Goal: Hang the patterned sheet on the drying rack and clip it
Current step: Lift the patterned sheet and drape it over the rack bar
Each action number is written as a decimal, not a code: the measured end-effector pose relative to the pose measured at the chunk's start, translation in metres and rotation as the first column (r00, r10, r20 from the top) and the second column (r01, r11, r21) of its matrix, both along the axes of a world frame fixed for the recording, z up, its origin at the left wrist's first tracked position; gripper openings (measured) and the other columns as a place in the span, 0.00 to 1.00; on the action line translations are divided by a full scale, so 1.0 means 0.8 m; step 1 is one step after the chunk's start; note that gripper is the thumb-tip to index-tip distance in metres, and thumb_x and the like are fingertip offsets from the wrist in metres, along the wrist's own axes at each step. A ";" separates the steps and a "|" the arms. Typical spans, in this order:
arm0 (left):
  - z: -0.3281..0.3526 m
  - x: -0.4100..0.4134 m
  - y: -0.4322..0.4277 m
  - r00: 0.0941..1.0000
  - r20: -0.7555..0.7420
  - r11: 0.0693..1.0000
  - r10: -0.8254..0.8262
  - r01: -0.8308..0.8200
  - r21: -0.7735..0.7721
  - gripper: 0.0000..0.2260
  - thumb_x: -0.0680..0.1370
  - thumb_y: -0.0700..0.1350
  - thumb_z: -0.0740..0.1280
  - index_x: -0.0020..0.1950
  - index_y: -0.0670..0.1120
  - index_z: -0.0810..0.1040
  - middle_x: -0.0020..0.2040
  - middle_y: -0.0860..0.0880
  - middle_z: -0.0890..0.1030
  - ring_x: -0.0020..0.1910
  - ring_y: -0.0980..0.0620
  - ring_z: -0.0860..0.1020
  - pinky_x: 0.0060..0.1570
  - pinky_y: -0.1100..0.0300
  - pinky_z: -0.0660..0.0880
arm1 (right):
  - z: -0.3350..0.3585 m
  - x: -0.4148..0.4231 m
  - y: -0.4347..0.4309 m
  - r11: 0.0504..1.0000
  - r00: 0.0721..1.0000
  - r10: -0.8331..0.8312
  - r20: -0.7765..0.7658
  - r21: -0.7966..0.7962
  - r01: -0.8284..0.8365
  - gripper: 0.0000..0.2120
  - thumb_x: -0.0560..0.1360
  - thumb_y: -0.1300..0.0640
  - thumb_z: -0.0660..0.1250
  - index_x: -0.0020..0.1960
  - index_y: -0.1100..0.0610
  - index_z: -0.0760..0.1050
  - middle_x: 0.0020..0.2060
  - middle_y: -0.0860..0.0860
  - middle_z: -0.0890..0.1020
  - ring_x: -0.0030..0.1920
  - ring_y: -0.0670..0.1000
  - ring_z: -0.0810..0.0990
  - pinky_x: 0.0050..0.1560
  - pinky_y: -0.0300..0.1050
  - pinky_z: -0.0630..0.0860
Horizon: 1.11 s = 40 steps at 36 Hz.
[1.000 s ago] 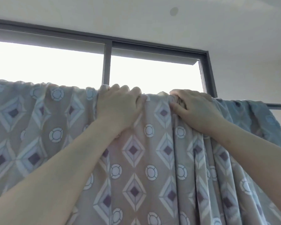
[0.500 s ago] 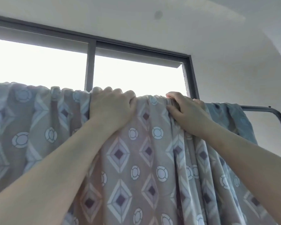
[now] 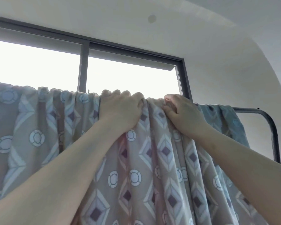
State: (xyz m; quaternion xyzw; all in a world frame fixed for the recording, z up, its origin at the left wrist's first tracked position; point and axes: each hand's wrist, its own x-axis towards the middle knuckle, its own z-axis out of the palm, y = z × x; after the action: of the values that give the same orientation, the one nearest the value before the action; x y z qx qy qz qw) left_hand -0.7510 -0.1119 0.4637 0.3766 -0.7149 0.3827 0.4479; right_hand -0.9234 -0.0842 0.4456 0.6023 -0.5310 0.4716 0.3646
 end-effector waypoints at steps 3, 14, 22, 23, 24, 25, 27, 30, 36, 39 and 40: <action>0.000 0.003 -0.001 0.999 -0.038 0.999 -0.026 0.024 -0.035 0.15 0.80 0.49 0.49 0.59 0.50 0.71 0.51 0.49 0.79 0.53 0.45 0.73 0.58 0.49 0.61 | 0.003 -0.015 -0.009 0.996 0.996 -0.081 0.027 -0.033 0.081 0.21 0.76 0.40 0.50 0.61 0.48 0.71 0.57 0.51 0.78 0.61 0.56 0.71 0.62 0.55 0.66; 0.007 0.011 0.015 0.979 -0.137 0.987 0.152 -0.159 -0.038 0.08 0.77 0.44 0.54 0.48 0.46 0.72 0.49 0.45 0.79 0.55 0.45 0.71 0.57 0.50 0.61 | 0.011 -0.034 0.014 1.000 0.978 0.027 0.209 -0.008 -0.026 0.13 0.78 0.52 0.56 0.56 0.49 0.78 0.54 0.45 0.81 0.58 0.50 0.74 0.60 0.48 0.69; 0.006 -0.058 0.015 0.988 0.148 1.000 -0.031 0.031 -0.001 0.16 0.81 0.48 0.50 0.69 0.52 0.60 0.61 0.48 0.75 0.59 0.45 0.71 0.60 0.47 0.61 | 0.004 -0.025 0.018 0.931 0.918 0.335 0.212 0.073 -0.357 0.19 0.80 0.56 0.57 0.70 0.53 0.67 0.62 0.43 0.74 0.63 0.43 0.70 0.62 0.35 0.66; 0.005 -0.060 0.009 0.989 0.148 1.000 -0.002 0.003 -0.002 0.15 0.81 0.48 0.49 0.67 0.52 0.62 0.59 0.48 0.75 0.58 0.45 0.71 0.58 0.48 0.62 | 0.001 -0.035 0.019 0.937 0.913 0.328 0.244 0.043 -0.348 0.19 0.79 0.55 0.58 0.70 0.52 0.66 0.62 0.43 0.74 0.63 0.44 0.71 0.62 0.36 0.67; 0.005 -0.058 0.005 0.990 0.138 1.000 0.017 -0.015 -0.012 0.15 0.81 0.47 0.49 0.66 0.53 0.64 0.58 0.48 0.75 0.57 0.45 0.71 0.57 0.49 0.62 | -0.001 -0.046 0.021 0.947 0.915 0.303 0.267 0.020 -0.320 0.19 0.79 0.54 0.58 0.70 0.52 0.66 0.62 0.44 0.75 0.63 0.44 0.72 0.64 0.39 0.67; 0.005 -0.056 0.003 0.992 0.121 1.000 0.019 -0.018 -0.015 0.15 0.80 0.47 0.49 0.65 0.53 0.65 0.57 0.48 0.75 0.56 0.45 0.72 0.56 0.50 0.62 | -0.002 -0.056 0.025 0.960 0.924 0.264 0.276 0.019 -0.280 0.19 0.79 0.54 0.58 0.70 0.52 0.66 0.62 0.44 0.76 0.64 0.45 0.72 0.65 0.42 0.67; 0.004 -0.054 0.003 0.997 0.076 1.000 -0.004 0.005 -0.010 0.15 0.79 0.46 0.50 0.64 0.53 0.67 0.56 0.49 0.76 0.55 0.46 0.72 0.56 0.50 0.62 | -0.003 -0.074 0.036 0.982 0.959 0.153 0.240 0.070 -0.174 0.19 0.79 0.55 0.58 0.70 0.53 0.66 0.62 0.45 0.75 0.63 0.43 0.71 0.64 0.41 0.65; 0.001 -0.064 0.014 1.000 0.005 1.000 -0.012 0.012 0.005 0.13 0.78 0.46 0.51 0.60 0.50 0.68 0.55 0.48 0.76 0.57 0.45 0.71 0.58 0.49 0.61 | 0.003 -0.096 0.056 0.987 0.984 -0.113 0.135 0.126 0.096 0.20 0.78 0.47 0.59 0.68 0.51 0.68 0.61 0.45 0.76 0.61 0.45 0.73 0.64 0.46 0.65; 0.008 -0.097 0.027 0.999 -0.036 1.000 -0.021 0.021 -0.011 0.17 0.79 0.48 0.49 0.61 0.46 0.71 0.59 0.48 0.75 0.63 0.46 0.67 0.64 0.46 0.56 | 0.016 -0.120 0.051 0.958 0.943 -0.266 0.201 0.159 0.237 0.21 0.75 0.38 0.55 0.61 0.47 0.74 0.59 0.49 0.79 0.60 0.53 0.74 0.62 0.55 0.69; 0.013 -0.114 0.027 1.000 0.023 1.000 -0.007 0.007 -0.021 0.18 0.80 0.51 0.47 0.64 0.46 0.68 0.61 0.48 0.73 0.63 0.46 0.67 0.65 0.45 0.55 | 0.011 -0.121 0.039 0.978 0.964 -0.194 0.184 0.120 0.173 0.16 0.79 0.45 0.55 0.61 0.49 0.74 0.55 0.49 0.80 0.55 0.51 0.75 0.58 0.50 0.70; 0.013 -0.122 0.026 0.997 0.059 0.999 -0.042 0.044 -0.020 0.19 0.81 0.52 0.47 0.66 0.46 0.66 0.62 0.48 0.73 0.63 0.46 0.67 0.65 0.45 0.56 | 0.010 -0.121 0.035 0.982 0.967 -0.175 0.185 0.109 0.156 0.16 0.79 0.46 0.54 0.61 0.49 0.74 0.55 0.48 0.80 0.56 0.51 0.74 0.59 0.51 0.70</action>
State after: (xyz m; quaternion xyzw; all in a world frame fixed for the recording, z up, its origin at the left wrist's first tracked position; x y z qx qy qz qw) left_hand -0.8487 -0.0908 0.4737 0.3449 -0.7314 0.3915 0.4392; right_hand -1.0202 -0.0559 0.4534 0.5234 -0.6339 0.4705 0.3207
